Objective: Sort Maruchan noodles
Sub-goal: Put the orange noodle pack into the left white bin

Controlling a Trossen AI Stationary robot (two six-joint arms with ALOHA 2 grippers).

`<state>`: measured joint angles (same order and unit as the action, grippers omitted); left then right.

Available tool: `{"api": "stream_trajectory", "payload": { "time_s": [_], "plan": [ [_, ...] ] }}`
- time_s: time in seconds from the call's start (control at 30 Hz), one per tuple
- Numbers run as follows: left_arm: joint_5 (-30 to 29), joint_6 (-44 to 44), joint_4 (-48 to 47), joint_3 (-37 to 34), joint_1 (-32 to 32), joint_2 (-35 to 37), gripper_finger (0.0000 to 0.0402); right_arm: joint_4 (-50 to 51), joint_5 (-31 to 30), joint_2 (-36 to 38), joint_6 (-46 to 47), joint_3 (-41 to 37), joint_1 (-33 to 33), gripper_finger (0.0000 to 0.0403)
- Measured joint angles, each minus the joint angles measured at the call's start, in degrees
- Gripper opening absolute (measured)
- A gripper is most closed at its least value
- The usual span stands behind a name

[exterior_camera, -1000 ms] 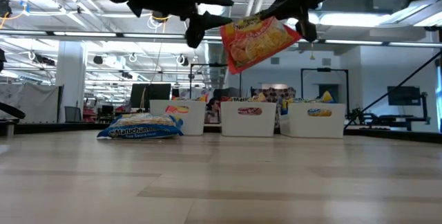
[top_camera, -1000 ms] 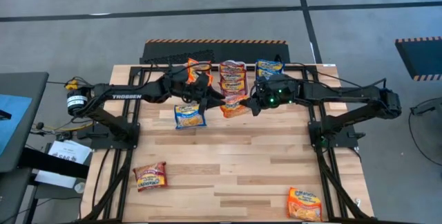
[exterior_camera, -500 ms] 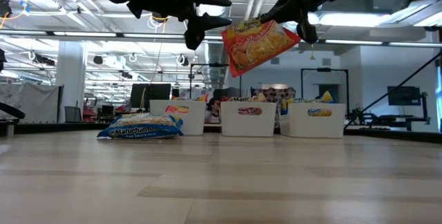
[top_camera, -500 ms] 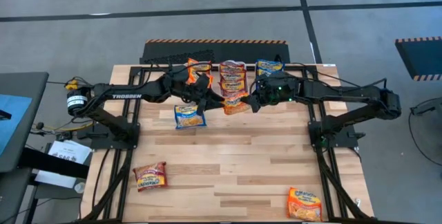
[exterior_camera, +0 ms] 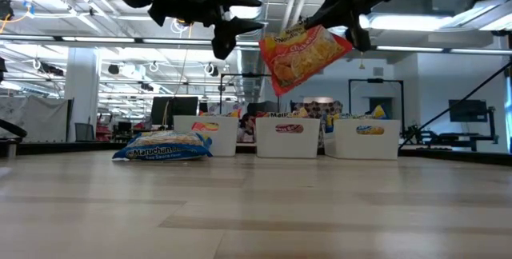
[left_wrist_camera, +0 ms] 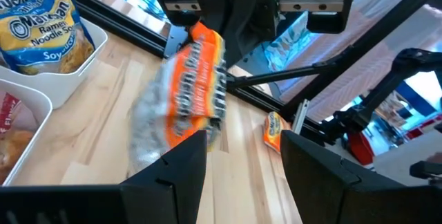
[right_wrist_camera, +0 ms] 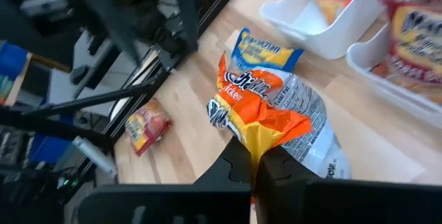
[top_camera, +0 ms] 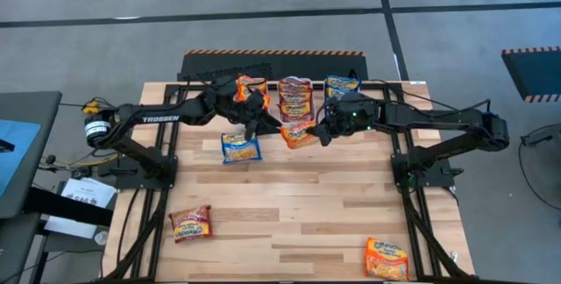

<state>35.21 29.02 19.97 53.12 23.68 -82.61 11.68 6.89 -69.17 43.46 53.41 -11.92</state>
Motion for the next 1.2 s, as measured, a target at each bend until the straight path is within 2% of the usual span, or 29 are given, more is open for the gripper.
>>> {"api": "stream_trajectory", "payload": {
  "time_s": [0.2, 0.7, 1.2],
  "plan": [
    [3.25, -0.08, 0.01, 0.00, 2.09, 0.00, 0.0171, -0.13, 3.78, -0.13, 0.07, 0.00, 0.55, 0.0006],
    [4.01, -11.79, -0.25, -0.02, 2.08, 0.02, 0.0178, -1.90, 3.85, -0.24, 5.09, 0.00, 1.22, 0.0006],
    [4.82, -13.49, -3.13, 0.63, 1.86, 0.02, 0.0181, -4.78, 3.77, -0.52, 9.72, -0.02, 1.06, 0.0006]
  ]
}}
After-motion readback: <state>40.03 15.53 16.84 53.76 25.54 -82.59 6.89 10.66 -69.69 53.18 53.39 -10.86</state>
